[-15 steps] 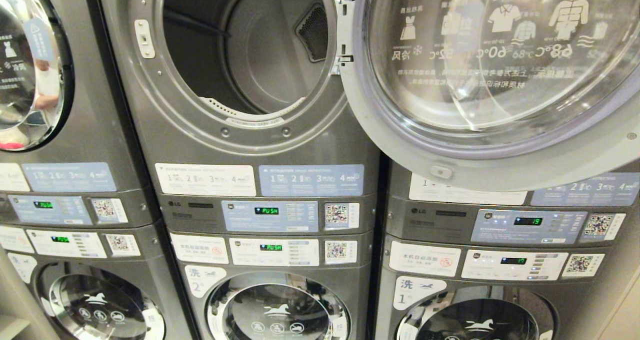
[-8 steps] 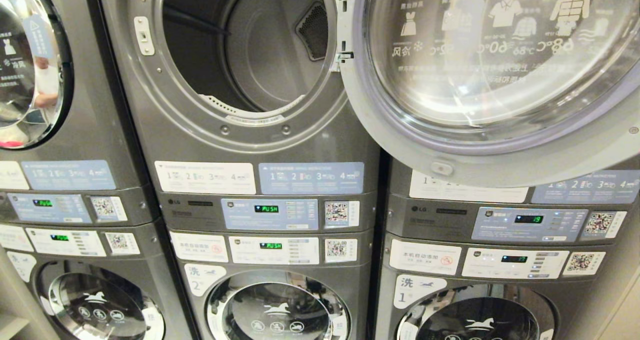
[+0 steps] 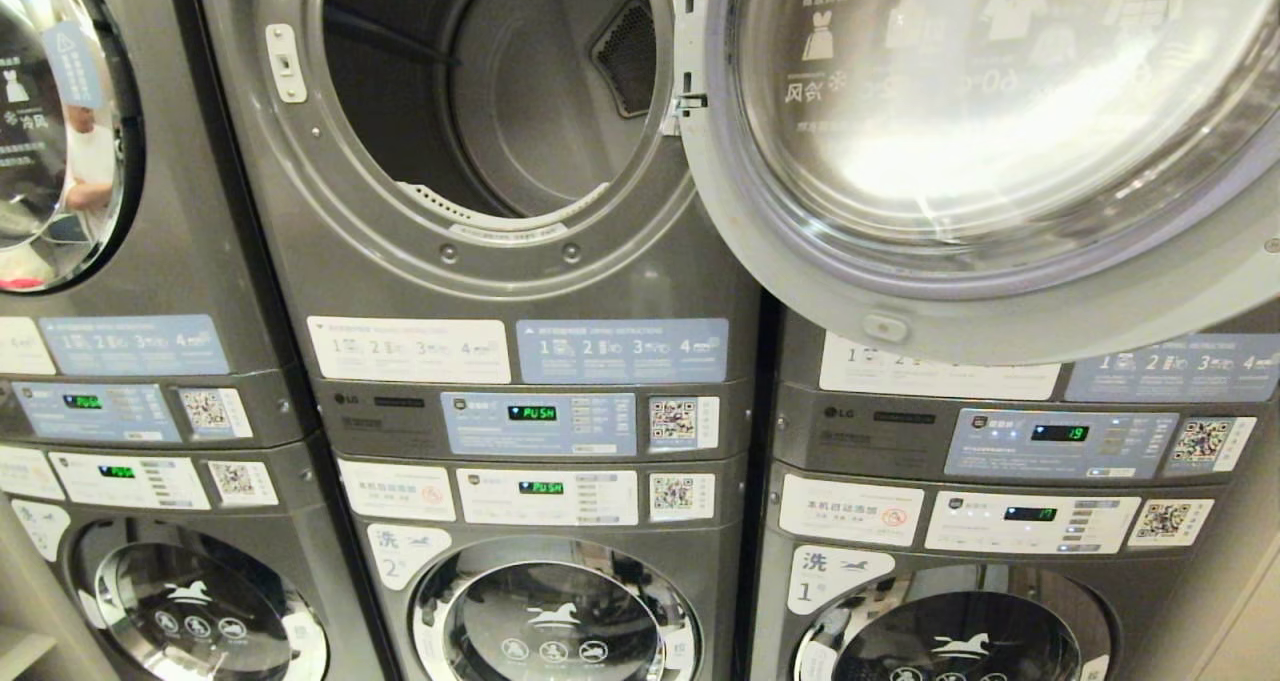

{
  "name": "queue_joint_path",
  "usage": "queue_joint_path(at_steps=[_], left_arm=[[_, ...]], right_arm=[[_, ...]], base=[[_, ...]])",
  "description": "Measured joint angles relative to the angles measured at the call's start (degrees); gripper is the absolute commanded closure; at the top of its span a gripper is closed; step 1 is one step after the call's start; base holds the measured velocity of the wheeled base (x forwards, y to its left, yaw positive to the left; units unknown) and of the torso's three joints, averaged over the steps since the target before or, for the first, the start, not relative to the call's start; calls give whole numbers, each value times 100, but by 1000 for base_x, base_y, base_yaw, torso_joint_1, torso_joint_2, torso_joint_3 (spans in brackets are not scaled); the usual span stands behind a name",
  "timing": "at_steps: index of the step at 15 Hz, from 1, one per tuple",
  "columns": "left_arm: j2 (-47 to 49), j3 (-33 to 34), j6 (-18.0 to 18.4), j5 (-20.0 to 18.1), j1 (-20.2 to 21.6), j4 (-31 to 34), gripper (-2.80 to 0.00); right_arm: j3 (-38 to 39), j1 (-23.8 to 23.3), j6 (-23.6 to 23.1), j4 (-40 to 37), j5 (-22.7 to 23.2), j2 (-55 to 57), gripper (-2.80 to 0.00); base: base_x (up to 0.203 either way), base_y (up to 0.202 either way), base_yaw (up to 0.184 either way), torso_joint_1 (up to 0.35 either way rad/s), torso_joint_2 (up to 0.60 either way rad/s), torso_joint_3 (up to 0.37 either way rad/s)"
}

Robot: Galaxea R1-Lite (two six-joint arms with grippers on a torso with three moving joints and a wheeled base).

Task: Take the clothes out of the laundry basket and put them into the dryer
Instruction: Take the clothes out of the basket

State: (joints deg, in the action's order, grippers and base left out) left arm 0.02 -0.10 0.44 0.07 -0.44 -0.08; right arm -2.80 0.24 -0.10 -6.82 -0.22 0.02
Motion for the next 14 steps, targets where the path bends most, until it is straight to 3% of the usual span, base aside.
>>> queue_joint_path(at_steps=[14], left_arm=[[0,0,0,0,0,-2,0]], right_arm=[[41,0,-20,109,7,0,0]], base=[[0,0,0,-66,146,79]])
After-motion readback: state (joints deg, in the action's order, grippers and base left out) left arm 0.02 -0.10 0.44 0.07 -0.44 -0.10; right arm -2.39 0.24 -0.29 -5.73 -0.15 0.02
